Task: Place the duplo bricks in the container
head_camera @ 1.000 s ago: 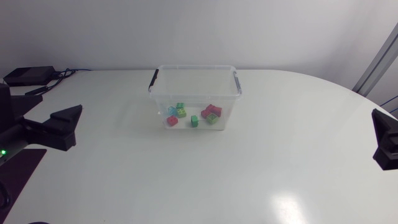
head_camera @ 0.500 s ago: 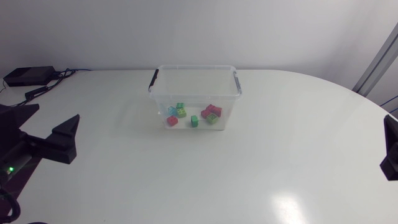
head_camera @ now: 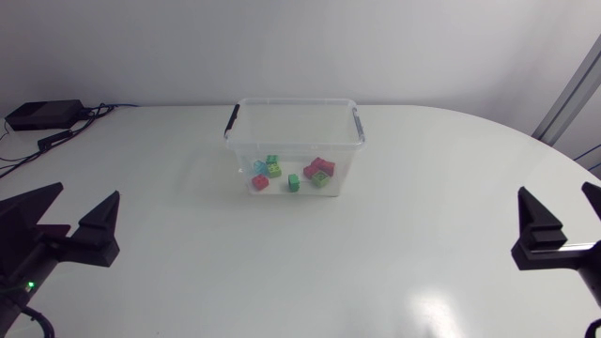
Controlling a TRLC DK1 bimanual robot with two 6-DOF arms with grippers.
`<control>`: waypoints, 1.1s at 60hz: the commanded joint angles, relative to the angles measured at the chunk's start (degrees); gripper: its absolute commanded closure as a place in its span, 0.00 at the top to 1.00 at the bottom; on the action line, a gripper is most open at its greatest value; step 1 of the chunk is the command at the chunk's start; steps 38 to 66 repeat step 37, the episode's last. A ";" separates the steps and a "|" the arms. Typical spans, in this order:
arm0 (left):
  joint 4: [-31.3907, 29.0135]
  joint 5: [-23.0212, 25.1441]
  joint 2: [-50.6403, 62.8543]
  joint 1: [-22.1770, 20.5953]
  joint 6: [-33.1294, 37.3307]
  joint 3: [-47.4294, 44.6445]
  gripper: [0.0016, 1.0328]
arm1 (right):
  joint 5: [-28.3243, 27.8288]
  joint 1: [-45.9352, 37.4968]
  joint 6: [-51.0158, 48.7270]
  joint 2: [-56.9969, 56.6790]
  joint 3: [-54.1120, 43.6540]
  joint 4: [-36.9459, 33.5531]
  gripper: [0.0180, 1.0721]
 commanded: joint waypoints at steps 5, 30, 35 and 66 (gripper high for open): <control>2.48 2.93 -3.51 2.95 -3.71 -4.75 0.96 | -2.17 -1.06 3.97 -0.57 -5.03 4.06 0.95; 7.03 10.11 -11.38 9.63 -9.32 -13.52 0.96 | -7.90 -2.94 10.04 -0.95 -15.18 13.37 0.95; 7.03 10.11 -11.38 9.63 -9.32 -13.52 0.96 | -7.90 -2.94 10.04 -0.95 -15.18 13.37 0.95; 7.03 10.11 -11.38 9.63 -9.32 -13.52 0.96 | -7.90 -2.94 10.04 -0.95 -15.18 13.37 0.95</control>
